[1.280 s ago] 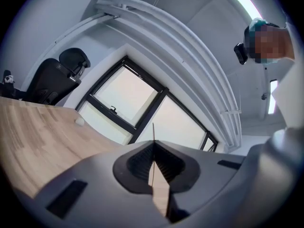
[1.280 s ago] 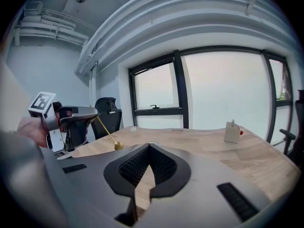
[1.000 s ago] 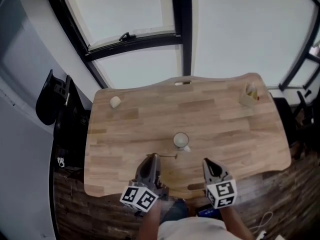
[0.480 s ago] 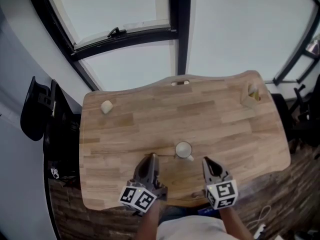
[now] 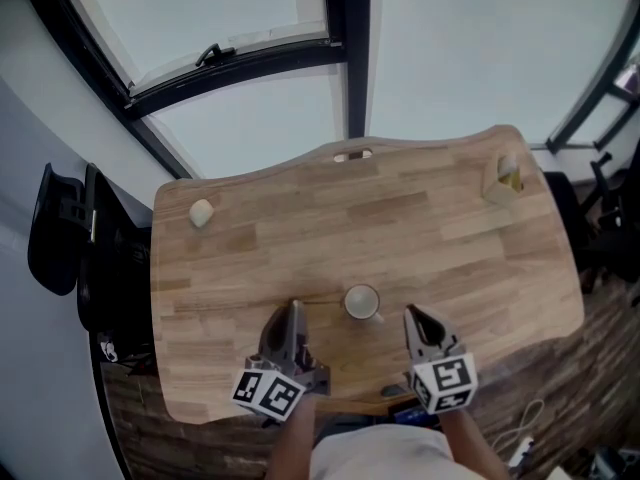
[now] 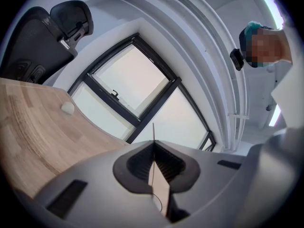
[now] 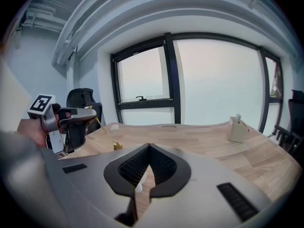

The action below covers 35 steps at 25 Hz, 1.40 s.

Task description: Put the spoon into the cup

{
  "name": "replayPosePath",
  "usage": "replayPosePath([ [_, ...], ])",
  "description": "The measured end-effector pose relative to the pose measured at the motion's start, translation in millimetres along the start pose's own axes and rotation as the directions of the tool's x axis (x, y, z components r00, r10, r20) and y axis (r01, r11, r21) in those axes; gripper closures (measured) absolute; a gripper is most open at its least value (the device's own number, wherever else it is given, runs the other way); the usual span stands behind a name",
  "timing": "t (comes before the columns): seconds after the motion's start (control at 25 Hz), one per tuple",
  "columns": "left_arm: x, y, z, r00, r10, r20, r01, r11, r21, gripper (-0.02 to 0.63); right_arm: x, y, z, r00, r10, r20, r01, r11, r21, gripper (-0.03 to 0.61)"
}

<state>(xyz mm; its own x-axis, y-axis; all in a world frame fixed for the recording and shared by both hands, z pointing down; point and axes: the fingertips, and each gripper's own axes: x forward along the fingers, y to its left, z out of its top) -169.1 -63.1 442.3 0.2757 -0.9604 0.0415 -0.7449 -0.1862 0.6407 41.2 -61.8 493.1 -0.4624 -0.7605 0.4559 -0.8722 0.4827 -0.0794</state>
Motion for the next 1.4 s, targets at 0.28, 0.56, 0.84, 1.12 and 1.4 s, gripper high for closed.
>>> replayPosePath([
  [0.28, 11.6, 3.7, 0.4, 1.000, 0.018, -0.004, -0.018, 1.000, -0.004, 0.611, 9.4, -12.4, 1.2, 1.000, 0.000, -0.008, 0.000, 1.000, 0.001, 0.581],
  [0.56, 11.0, 8.6, -2.4, 0.999, 0.049, -0.011, -0.049, 0.999, 0.008, 0.611, 20.1, -3.6, 4.1, 0.998, 0.050, -0.036, -0.050, 0.999, -0.006, 0.581],
  [0.84, 10.0, 12.0, -7.0, 0.998, 0.055, -0.024, -0.055, 0.998, -0.010, 0.611, 24.3, -3.5, 3.9, 0.998, 0.059, -0.002, -0.059, 0.998, -0.014, 0.581],
  [1.12, 11.3, 13.8, -13.0, 0.998, 0.049, -0.045, -0.050, 0.998, -0.025, 0.611, 26.0, -5.2, -0.2, 0.998, 0.053, -0.031, -0.053, 0.998, 0.024, 0.581],
  [1.4, 9.4, 18.8, -21.4, 0.996, 0.054, -0.067, -0.056, 0.998, -0.035, 0.611, 27.5, 2.3, -2.8, 0.996, 0.070, -0.056, -0.069, 0.998, 0.015, 0.581],
])
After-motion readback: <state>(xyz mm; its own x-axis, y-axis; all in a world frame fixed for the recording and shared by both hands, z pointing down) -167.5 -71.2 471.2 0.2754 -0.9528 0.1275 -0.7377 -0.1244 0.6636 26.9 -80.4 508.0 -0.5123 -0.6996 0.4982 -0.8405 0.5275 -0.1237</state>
